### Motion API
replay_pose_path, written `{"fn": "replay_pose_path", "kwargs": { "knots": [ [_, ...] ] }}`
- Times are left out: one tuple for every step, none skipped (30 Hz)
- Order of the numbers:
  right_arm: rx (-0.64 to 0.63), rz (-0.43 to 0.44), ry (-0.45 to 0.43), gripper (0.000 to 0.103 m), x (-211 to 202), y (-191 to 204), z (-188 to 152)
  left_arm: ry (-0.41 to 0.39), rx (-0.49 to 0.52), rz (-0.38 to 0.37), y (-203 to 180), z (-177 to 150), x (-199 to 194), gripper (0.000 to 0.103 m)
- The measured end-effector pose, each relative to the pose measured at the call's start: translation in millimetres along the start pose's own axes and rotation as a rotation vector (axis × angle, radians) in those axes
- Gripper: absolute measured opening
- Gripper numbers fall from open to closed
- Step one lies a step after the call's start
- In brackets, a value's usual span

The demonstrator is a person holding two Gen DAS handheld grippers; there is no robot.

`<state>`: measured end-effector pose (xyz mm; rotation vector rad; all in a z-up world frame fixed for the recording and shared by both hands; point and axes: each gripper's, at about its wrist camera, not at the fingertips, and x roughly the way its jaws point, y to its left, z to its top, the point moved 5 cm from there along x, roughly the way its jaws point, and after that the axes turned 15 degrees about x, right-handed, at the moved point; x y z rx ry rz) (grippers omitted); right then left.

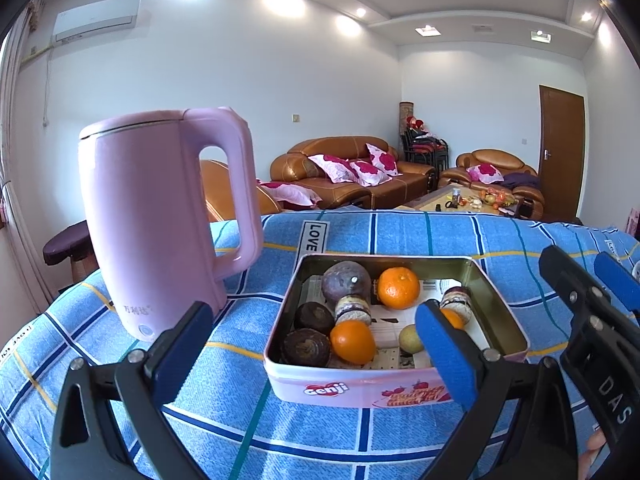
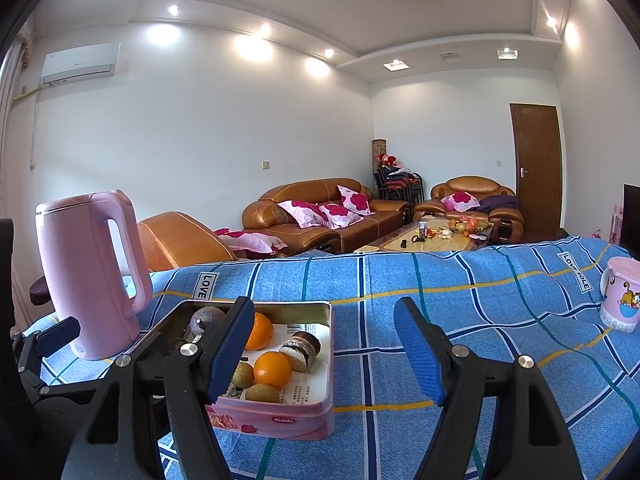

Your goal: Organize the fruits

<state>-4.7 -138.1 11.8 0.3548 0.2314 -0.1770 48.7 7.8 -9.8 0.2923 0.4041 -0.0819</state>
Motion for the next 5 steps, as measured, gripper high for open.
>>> {"fn": "replay_pose_path", "kwargs": {
  "knots": [
    [0.004, -0.004, 0.000, 0.074, -0.3, -0.8, 0.0, 0.000, 0.000, 0.000, 0.1, -0.2, 0.3, 0.103],
    [0.008, -0.007, 0.000, 0.074, -0.3, -1.8, 0.5, 0.000, 0.001, 0.000, 0.2, -0.1, 0.3, 0.103],
    [0.013, -0.013, 0.000, 0.074, -0.5, -4.2, 1.1, 0.001, 0.000, 0.000, 0.3, -0.2, 0.5, 0.103],
    [0.017, -0.017, -0.001, 0.074, -0.7, -5.1, 1.5, 0.002, 0.001, 0.000, 0.4, -0.3, 0.7, 0.103],
    [0.026, -0.024, 0.000, 0.074, 0.1, -6.8, 2.1, 0.003, 0.002, -0.003, -0.4, -0.3, 0.4, 0.103]
  ]
}}
